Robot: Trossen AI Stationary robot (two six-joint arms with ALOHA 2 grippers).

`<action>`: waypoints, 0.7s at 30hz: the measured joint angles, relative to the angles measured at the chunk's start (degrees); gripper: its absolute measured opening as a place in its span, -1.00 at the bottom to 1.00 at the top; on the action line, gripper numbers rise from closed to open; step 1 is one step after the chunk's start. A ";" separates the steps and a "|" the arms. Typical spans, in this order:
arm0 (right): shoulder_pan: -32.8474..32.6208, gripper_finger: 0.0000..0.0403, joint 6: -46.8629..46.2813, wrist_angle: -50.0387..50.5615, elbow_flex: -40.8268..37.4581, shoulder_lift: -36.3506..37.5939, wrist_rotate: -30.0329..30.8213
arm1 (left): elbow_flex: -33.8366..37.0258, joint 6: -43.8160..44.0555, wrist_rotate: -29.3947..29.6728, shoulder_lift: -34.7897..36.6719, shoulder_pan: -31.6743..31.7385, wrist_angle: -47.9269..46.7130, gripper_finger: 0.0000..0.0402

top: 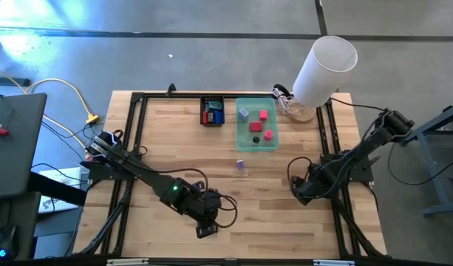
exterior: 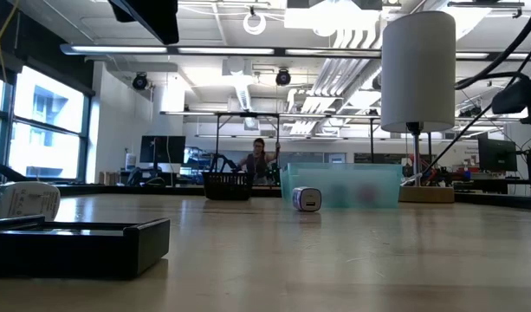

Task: Pick & Place Office items
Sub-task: Put the pink charger adapter into the blue bin

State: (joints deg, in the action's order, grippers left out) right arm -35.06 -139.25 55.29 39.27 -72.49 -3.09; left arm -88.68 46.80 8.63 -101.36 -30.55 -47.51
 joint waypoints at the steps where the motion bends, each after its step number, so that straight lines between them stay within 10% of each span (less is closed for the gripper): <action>1: 0.14 0.50 -0.88 -0.11 0.00 -0.23 0.02 | 0.00 -0.46 -0.01 0.00 0.00 0.00 0.21; 21: 6.33 0.50 -1.55 -0.53 0.02 -5.20 -0.10 | 0.00 -2.49 -0.07 0.00 -0.15 0.00 0.21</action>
State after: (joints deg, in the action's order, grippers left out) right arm -28.73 -140.80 54.76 39.29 -77.69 -3.19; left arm -88.68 44.31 8.56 -101.36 -30.70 -47.51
